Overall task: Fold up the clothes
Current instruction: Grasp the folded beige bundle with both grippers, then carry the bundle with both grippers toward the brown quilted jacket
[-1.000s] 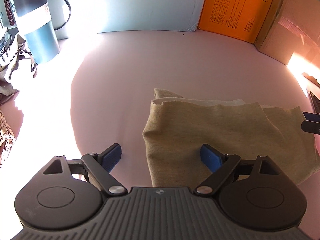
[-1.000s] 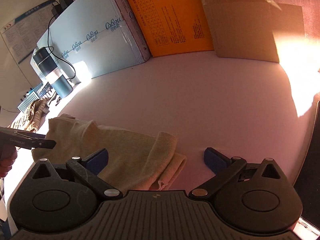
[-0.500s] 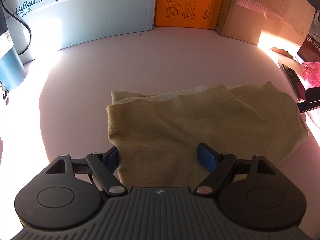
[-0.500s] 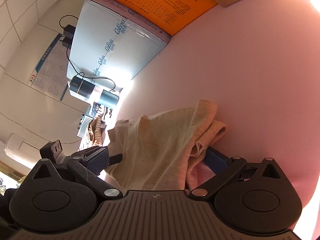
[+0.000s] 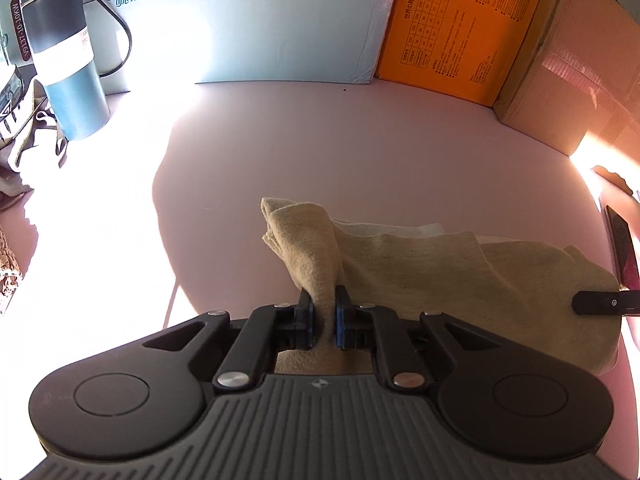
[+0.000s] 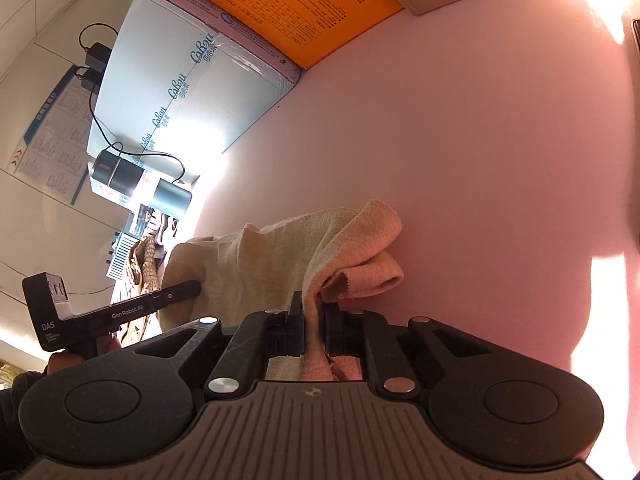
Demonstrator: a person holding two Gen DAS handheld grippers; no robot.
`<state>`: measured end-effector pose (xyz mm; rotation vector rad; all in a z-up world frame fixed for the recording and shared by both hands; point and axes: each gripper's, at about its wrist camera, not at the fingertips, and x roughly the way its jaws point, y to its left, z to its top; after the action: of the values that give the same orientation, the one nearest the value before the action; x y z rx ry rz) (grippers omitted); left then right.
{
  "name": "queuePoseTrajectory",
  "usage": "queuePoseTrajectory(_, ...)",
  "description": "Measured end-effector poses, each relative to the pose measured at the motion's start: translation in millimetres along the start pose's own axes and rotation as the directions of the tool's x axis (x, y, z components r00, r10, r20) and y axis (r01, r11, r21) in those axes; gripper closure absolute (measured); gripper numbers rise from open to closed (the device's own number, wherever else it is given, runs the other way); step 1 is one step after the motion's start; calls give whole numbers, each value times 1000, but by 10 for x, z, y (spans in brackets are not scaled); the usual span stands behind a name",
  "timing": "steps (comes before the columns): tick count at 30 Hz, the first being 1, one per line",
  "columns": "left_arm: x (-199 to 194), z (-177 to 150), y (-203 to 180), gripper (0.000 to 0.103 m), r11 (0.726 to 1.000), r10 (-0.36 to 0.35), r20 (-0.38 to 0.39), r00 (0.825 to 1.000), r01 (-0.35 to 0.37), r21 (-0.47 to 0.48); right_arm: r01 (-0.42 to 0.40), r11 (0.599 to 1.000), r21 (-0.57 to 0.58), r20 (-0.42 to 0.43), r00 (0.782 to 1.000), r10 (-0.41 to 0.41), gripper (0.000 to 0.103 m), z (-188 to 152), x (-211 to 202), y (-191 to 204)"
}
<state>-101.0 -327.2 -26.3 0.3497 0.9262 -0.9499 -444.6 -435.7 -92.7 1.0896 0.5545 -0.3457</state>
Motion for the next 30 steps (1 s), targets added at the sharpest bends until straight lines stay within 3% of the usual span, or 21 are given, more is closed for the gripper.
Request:
queuePoseTrajectory(4,-92,13,-22,95,1000,3,18,1000,-2,-14,65,991,-116,12,998,-64,95,50,-27,216)
queuePoseTrajectory(13,-367,18,61,95,999,-18,78,997,22,-47,3,994,-105,61,998,3,95,41,-91,497)
queuePoseTrajectory(20,-744,-71,329,95,994,13,138,990,2,-106,-73,994,-79,77,994,79,95,50,-75,766)
queuePoseTrajectory(30,-1241,-251,1016,95,969,131,194,972,-85,-232,-180,970,-163,-29,984,178,95,198,484,1481)
